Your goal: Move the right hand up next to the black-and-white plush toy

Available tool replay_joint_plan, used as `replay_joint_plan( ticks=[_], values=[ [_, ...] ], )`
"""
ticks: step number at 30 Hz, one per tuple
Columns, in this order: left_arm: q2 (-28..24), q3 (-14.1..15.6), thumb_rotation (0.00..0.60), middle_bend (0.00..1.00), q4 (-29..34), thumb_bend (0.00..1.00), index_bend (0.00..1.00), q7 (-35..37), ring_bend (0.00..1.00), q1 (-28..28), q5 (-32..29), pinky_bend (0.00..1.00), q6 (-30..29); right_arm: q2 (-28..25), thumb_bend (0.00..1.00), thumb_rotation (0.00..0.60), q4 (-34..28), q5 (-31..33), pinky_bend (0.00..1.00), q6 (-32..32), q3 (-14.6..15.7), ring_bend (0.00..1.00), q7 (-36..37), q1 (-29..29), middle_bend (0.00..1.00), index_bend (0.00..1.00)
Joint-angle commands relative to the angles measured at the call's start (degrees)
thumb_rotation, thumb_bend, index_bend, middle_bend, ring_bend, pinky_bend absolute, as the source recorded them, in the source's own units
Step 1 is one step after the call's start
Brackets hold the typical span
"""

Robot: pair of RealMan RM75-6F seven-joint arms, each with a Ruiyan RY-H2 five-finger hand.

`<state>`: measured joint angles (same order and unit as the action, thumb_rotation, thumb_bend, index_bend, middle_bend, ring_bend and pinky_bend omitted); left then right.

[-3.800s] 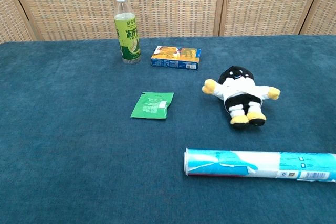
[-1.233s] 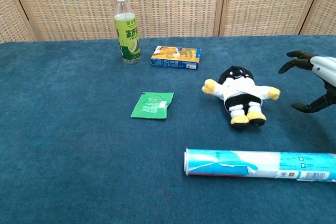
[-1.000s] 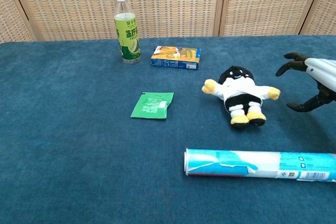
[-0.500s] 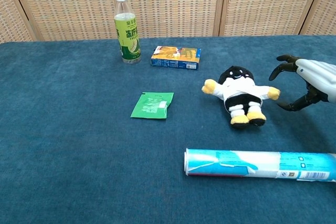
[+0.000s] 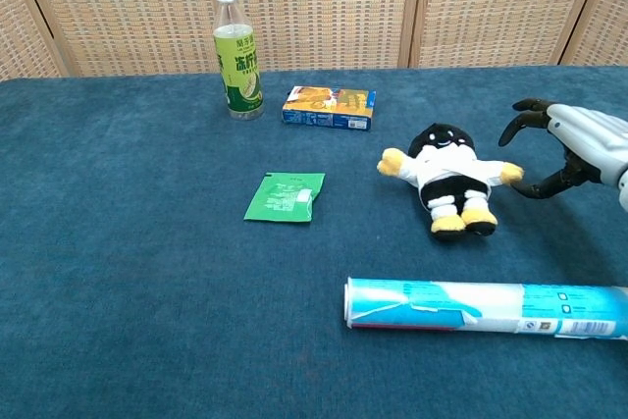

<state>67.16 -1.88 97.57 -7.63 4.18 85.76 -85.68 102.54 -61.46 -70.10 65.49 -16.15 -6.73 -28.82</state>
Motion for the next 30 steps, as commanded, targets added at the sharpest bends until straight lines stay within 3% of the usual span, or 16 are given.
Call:
replay_joint_plan(
  ticks=[1, 7, 18, 30],
  values=[
    [0.04, 0.02, 0.6, 0.0, 0.01, 0.03, 0.0, -0.07, 0.0, 0.02, -0.07, 0.0, 0.09, 0.17, 0.46, 0.6, 0.34, 0.02, 0.23, 0.07, -0.06, 0.04, 0.0, -0.2, 0.14, 0.36],
    [0.08, 0.03, 0.6, 0.0, -0.04, 0.03, 0.0, -0.12, 0.0, 0.06, -0.09, 0.0, 0.13, 0.44, 0.46, 0.6, 0.79, 0.41, 0.23, -0.12, -0.19, 0.05, 0.17, -0.58, 0.15, 0.38],
    [0.16, 0.16, 0.6, 0.0, -0.04, 0.03, 0.0, -0.28, 0.0, 0.13, -0.24, 0.0, 0.42, 1.05, 0.46, 0.6, 1.78, 0.22, 0.25, 1.06, -0.16, 0.1, 0.44, -0.79, 0.28, 0.54],
    [0.1, 0.13, 0.6, 0.0, 0.0, 0.03, 0.0, -0.13, 0.0, 0.17, -0.43, 0.0, 0.52, 1.05, 0.48, 0.6, 1.55, 0.57, 0.26, 0.82, -0.22, 0.12, 0.59, -1.16, 0.31, 0.57]
  ],
)
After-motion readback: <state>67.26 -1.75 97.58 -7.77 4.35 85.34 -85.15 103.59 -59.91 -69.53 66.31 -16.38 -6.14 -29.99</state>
